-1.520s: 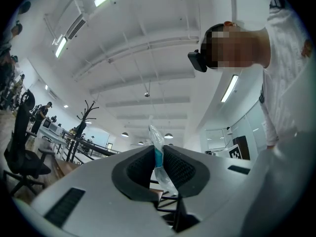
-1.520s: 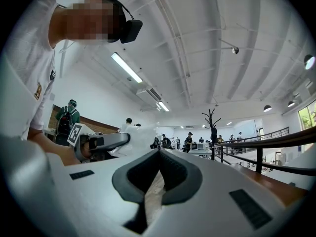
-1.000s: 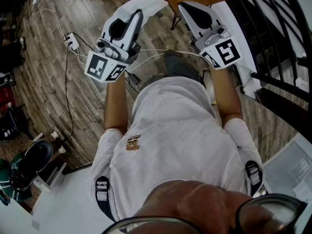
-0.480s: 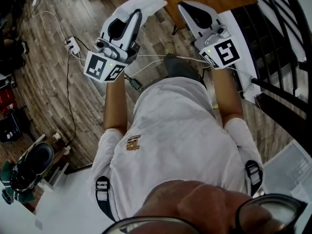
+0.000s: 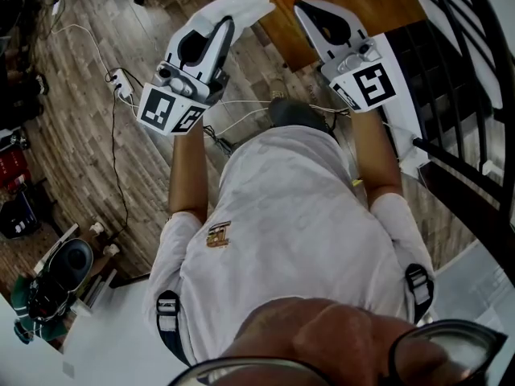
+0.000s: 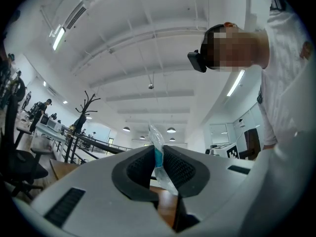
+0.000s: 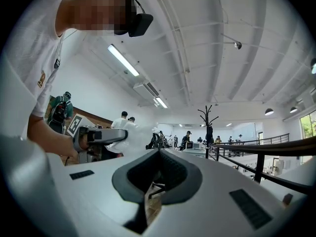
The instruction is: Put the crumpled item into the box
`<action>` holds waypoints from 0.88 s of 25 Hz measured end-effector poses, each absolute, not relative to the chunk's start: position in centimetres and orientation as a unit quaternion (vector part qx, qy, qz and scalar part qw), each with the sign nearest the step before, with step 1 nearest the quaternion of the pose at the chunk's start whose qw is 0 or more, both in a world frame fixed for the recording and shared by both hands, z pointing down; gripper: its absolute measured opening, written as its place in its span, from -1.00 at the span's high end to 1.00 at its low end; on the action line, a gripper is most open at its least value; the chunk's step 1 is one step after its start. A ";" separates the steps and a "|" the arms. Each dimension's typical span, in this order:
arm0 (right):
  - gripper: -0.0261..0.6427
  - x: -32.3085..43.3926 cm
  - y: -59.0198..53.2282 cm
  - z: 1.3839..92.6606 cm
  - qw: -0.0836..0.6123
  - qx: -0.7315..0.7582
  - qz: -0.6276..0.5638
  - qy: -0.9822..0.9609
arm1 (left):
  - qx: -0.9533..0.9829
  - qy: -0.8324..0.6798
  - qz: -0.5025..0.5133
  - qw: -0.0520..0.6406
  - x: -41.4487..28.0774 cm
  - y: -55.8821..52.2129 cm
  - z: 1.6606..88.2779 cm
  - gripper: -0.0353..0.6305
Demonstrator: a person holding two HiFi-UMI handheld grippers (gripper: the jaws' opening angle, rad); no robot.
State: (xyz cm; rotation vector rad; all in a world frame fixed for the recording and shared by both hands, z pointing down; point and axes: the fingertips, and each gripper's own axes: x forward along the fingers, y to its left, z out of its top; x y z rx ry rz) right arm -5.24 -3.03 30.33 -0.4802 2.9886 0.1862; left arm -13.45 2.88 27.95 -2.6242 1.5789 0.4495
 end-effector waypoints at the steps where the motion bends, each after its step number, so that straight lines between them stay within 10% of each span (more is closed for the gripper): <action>1: 0.83 -6.0 -4.6 30.6 0.044 -0.157 0.059 0.985 | -0.848 0.510 0.143 0.019 -14.3 1.3 27.9 0.69; 22: 0.83 -7.5 -22.9 32.0 0.041 -0.163 0.052 0.984 | -0.860 0.502 0.086 -0.030 -15.2 -17.2 31.7 0.69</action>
